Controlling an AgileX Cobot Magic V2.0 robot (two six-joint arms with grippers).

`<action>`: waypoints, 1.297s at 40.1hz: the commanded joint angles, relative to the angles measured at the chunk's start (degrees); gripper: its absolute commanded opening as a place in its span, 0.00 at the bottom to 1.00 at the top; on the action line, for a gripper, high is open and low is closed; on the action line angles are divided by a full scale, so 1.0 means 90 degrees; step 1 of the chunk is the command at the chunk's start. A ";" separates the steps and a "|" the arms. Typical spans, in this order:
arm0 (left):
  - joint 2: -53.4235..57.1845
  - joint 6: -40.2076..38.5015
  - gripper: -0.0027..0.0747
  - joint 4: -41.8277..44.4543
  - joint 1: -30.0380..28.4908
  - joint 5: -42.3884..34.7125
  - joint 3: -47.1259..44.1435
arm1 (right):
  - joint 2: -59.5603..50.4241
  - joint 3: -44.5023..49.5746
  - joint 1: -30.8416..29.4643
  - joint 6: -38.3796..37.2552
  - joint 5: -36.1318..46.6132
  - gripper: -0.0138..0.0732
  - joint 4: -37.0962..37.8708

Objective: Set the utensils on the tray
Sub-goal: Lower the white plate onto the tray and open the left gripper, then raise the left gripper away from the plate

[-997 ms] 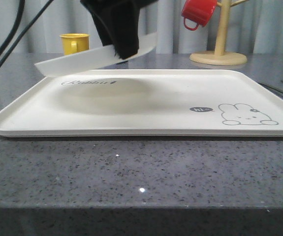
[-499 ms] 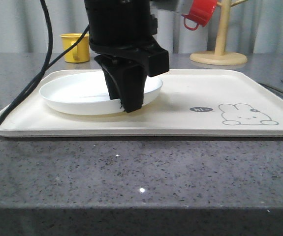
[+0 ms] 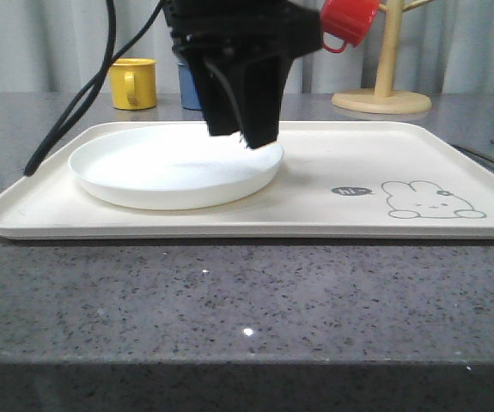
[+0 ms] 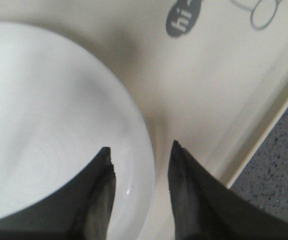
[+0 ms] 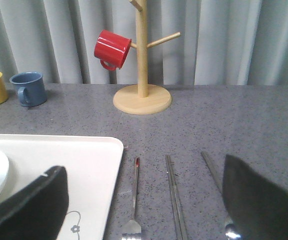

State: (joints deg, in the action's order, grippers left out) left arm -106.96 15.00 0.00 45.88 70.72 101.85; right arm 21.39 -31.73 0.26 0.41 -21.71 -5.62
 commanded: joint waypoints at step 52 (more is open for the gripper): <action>0.6873 -0.0440 0.01 -0.0475 -0.4609 -0.5306 -0.6231 | 0.0089 -0.0208 -0.0029 0.0032 0.0486 0.90 0.0006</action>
State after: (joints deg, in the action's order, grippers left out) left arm -51.67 11.52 -3.49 3.80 32.97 50.32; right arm 21.39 -31.73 0.26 0.41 -21.71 -5.62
